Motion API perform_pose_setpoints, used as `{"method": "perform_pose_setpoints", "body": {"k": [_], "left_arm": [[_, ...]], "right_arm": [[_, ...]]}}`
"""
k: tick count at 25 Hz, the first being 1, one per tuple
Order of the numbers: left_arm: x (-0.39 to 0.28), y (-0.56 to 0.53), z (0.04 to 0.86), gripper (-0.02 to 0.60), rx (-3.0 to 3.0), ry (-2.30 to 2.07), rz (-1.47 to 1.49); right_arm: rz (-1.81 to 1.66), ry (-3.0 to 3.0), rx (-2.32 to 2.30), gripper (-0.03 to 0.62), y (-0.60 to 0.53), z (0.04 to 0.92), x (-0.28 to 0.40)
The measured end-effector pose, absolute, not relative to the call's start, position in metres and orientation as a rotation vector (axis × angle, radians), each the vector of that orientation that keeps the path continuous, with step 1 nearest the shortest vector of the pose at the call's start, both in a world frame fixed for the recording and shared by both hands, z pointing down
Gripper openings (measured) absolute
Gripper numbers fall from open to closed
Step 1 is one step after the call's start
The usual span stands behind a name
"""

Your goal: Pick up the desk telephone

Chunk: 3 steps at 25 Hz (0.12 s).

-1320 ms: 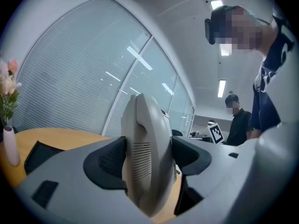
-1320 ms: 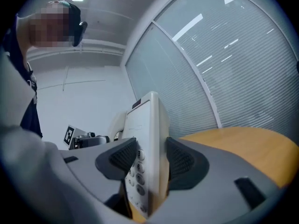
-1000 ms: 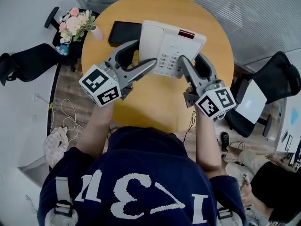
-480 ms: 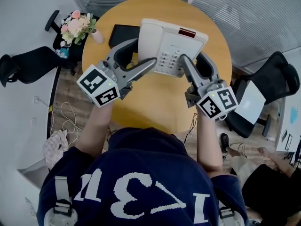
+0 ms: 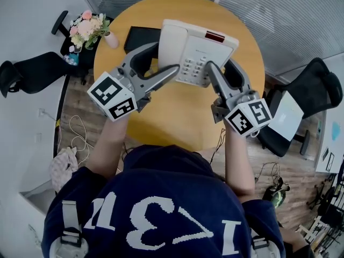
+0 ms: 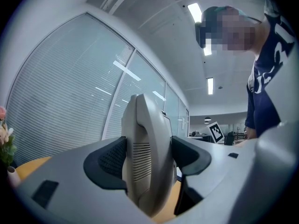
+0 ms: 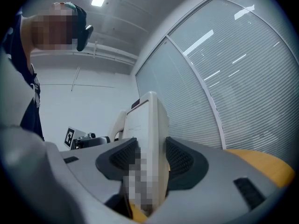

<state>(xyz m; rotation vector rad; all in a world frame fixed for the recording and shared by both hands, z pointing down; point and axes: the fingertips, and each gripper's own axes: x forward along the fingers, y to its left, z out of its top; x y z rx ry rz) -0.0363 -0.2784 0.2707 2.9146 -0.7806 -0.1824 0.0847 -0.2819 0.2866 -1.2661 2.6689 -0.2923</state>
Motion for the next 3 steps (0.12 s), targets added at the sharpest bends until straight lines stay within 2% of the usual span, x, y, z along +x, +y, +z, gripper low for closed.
{"method": "perform_pose_setpoints", "body": {"k": [3], "left_arm": [[-0.0387, -0.2739, 0.2711, 0.313, 2.915, -0.779, -0.18]], "right_arm": [[-0.302, 2.67, -1.267, 0.209, -0.2774, 0.2872, 0.0823]]}}
